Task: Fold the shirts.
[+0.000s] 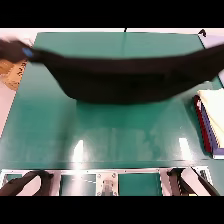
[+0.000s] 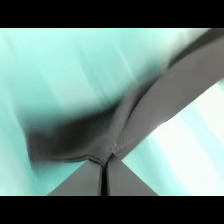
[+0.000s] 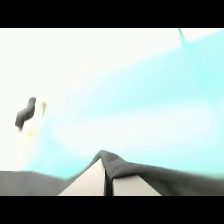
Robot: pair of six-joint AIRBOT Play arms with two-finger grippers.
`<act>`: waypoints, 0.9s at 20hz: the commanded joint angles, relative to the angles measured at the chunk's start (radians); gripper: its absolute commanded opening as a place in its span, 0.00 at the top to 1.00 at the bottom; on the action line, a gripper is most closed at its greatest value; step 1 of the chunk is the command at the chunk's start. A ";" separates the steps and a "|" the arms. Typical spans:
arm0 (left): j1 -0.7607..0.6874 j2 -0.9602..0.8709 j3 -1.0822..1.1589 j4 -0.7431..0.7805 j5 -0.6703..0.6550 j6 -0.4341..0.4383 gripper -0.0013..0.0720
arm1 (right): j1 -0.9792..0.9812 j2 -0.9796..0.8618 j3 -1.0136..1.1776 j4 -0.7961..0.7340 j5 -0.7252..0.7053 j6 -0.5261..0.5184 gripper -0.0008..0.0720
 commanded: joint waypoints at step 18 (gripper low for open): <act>0.000 0.016 -0.228 0.107 0.258 0.020 0.95 | 0.232 0.148 -0.310 0.050 -0.415 -0.127 0.97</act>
